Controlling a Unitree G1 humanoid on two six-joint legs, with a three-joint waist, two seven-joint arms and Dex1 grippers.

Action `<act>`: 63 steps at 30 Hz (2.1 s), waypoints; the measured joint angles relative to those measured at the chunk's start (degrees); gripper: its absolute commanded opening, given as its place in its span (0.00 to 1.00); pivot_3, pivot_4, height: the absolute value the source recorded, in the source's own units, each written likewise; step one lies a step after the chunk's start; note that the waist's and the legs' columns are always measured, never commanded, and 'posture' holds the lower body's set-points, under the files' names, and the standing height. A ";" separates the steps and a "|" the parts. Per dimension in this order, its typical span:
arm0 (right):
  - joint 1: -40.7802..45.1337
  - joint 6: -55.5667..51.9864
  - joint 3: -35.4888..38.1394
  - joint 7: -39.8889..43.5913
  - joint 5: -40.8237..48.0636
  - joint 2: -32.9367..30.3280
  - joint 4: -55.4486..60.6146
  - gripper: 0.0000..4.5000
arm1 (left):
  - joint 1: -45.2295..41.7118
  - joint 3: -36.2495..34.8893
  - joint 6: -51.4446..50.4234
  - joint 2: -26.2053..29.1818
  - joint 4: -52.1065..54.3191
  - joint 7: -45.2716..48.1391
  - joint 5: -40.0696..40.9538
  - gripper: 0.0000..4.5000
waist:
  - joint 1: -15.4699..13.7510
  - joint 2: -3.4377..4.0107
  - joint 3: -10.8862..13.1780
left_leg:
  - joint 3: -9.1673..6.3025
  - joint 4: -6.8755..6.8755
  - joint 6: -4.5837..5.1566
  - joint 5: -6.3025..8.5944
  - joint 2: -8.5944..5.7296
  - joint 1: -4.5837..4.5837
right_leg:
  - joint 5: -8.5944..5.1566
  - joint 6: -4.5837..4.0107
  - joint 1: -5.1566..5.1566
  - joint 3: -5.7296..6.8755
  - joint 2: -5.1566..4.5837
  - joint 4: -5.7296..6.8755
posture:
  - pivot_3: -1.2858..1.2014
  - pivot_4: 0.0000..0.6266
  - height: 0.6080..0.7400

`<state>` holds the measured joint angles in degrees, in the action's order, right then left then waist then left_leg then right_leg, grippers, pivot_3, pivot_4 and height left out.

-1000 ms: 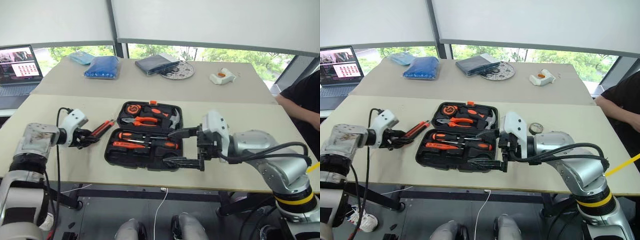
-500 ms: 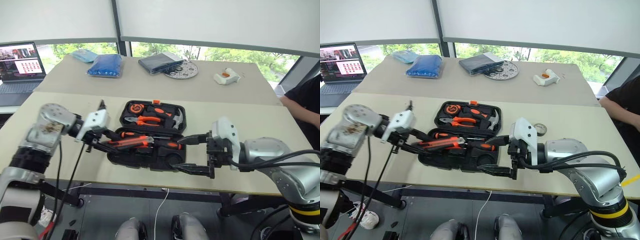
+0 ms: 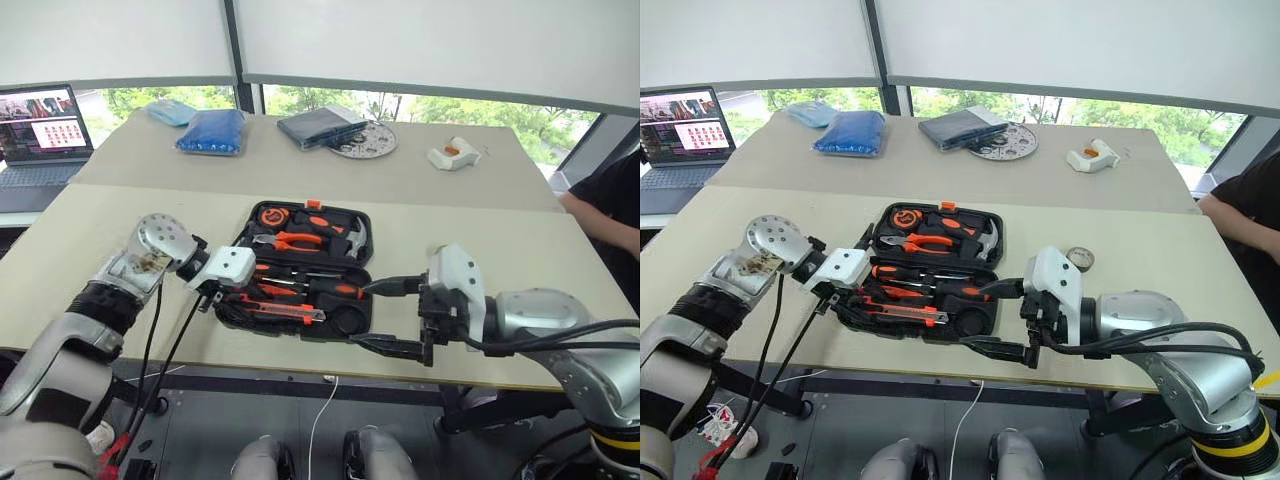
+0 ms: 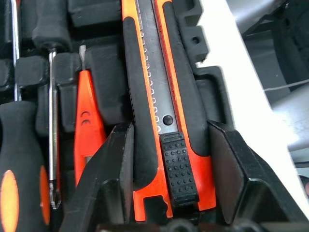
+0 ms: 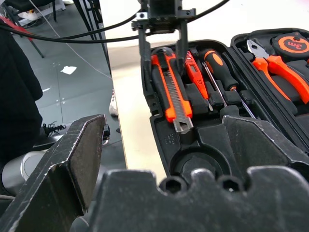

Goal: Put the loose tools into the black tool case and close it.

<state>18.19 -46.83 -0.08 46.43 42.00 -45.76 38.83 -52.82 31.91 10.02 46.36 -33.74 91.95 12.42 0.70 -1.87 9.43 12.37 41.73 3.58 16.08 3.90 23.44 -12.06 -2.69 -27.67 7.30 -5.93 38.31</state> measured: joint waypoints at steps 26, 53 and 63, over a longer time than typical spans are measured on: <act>0.62 0.00 -0.40 -0.24 0.06 0.00 0.03 1.00 | -0.52 0.42 -3.37 0.10 0.87 0.35 4.61 0.01 | -0.01 0.00 0.00 | -0.09 0.04 0.03 0.01 -0.01 -0.06 | 0.00 0.04 0.17 0.06 0.01 -0.06 | 0.52 0.24 0.84; 0.69 -1.07 -0.39 -0.51 2.03 -0.71 0.05 1.00 | -2.89 -0.84 -11.31 -0.85 2.53 0.38 7.83 0.01 | -0.29 0.16 -0.11 | -0.41 0.05 0.21 0.11 -0.16 -0.09 | -0.02 0.24 0.51 0.25 -0.08 -0.28 | 0.52 0.24 0.84; 0.69 -1.06 -0.38 -0.84 2.01 -0.75 0.06 1.00 | -1.12 -1.04 1.39 -4.89 -1.64 0.24 -1.50 0.01 | -0.16 0.17 -0.12 | -0.43 0.05 0.24 0.14 -0.15 -0.23 | -0.02 0.23 0.64 0.26 -0.16 -0.26 | 0.52 0.24 0.84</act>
<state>18.89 -47.89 -0.46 45.59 44.01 -46.51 38.89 -53.94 30.87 11.41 41.48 -35.37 92.19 10.92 0.54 -1.71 9.31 11.94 41.78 3.82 16.22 3.75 23.22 -12.09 -2.46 -27.02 7.57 -6.09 38.05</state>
